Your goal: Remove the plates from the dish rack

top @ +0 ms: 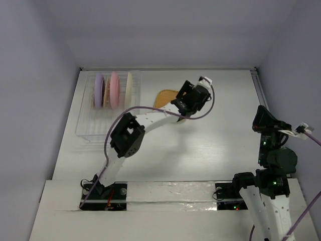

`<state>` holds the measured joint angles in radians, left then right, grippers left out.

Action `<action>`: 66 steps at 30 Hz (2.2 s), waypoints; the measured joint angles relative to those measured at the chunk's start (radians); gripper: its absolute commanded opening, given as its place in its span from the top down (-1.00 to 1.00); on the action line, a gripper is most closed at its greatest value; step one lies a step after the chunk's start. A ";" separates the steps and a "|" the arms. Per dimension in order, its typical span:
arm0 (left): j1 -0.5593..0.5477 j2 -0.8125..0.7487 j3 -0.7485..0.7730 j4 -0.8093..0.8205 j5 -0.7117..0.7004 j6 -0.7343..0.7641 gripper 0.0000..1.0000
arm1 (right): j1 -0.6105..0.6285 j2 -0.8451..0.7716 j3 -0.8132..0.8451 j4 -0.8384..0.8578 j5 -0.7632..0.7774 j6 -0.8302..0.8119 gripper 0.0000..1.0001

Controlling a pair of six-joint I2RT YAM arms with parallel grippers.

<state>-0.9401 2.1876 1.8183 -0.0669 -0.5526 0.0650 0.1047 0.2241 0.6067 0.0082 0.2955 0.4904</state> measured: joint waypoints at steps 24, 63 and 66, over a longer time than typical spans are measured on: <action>0.638 -0.816 -0.537 -0.069 0.301 -0.403 -0.25 | 0.001 0.262 0.021 0.022 -0.278 -0.019 0.59; 0.708 -0.465 -0.340 -0.118 0.499 -0.344 1.00 | 0.001 0.304 0.021 0.029 -0.357 -0.022 0.56; 0.715 -0.466 -0.314 -0.141 0.513 -0.341 1.00 | 0.001 0.312 0.021 0.030 -0.360 -0.022 0.56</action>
<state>-0.2253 1.7218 1.5040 -0.2077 -0.0391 -0.2760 0.1059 0.5358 0.6277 0.0380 -0.0647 0.4683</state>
